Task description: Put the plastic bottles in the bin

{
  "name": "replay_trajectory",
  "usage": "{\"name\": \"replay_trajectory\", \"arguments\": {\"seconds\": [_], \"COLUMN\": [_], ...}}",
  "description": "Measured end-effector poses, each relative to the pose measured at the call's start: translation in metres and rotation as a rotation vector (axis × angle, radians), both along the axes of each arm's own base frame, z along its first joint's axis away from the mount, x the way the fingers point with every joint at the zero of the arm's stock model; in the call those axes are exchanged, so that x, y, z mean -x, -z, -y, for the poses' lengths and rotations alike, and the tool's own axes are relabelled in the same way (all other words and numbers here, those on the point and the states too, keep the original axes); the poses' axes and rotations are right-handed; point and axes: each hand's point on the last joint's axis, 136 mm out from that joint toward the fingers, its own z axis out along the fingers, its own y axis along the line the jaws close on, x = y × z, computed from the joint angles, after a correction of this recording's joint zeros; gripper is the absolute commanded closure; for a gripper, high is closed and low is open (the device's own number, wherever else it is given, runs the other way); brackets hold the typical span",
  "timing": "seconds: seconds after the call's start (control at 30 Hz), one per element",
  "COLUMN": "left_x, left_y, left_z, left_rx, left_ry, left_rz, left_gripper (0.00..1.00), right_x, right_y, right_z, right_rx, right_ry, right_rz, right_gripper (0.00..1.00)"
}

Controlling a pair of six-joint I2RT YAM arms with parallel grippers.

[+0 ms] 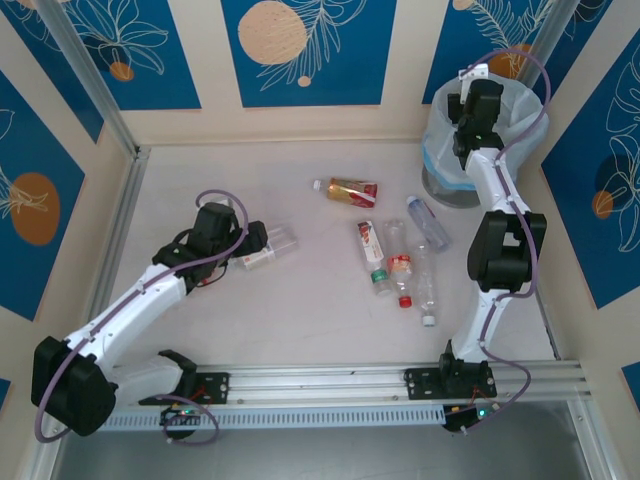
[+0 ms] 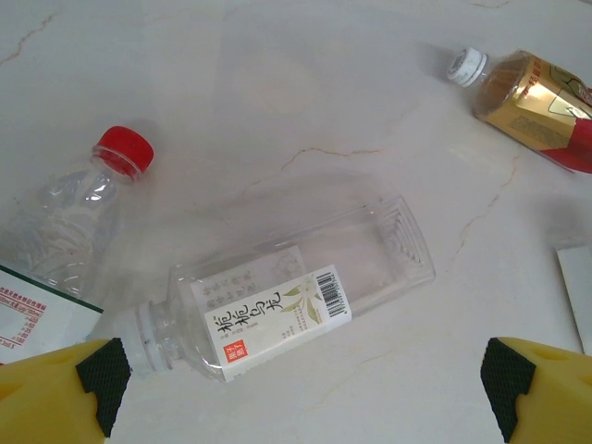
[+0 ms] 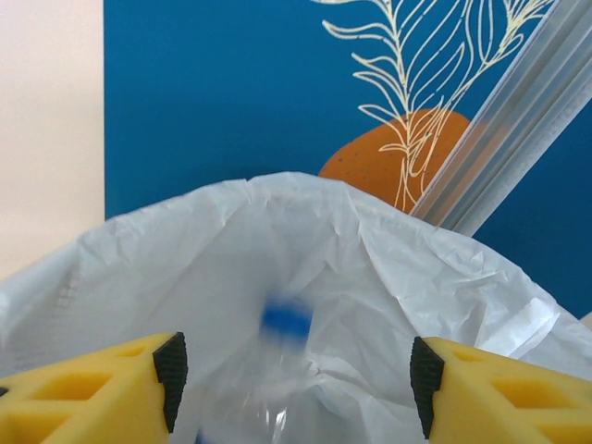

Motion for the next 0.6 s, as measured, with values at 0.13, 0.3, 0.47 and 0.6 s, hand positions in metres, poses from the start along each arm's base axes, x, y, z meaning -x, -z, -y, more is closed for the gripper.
{"name": "replay_trajectory", "arguments": {"seconds": [0.13,0.3,0.47,0.6], "left_x": [0.001,0.001,0.001,0.001], "left_y": [0.001,0.001,0.001,0.001], "left_z": [0.002,0.002,0.002,0.002], "left_rx": [0.012,0.016,0.017,0.019], "left_ry": [0.001,0.004,0.003,0.001], "left_rz": [-0.006,-0.008,-0.008,-0.009], "left_gripper": [0.01,0.01,0.01,0.01], "right_x": [0.001,0.003,0.012,0.030], "right_y": [-0.006,-0.003,-0.009,-0.033], "right_z": [0.000,-0.002,-0.005,-0.014], "right_rx": [-0.020,-0.066,-0.142,-0.200], "right_ry": [0.004,0.006,0.009,-0.006], "right_rz": [0.007,-0.004,-0.002,0.036], "right_gripper": [0.29,0.26,0.01,0.00]}}
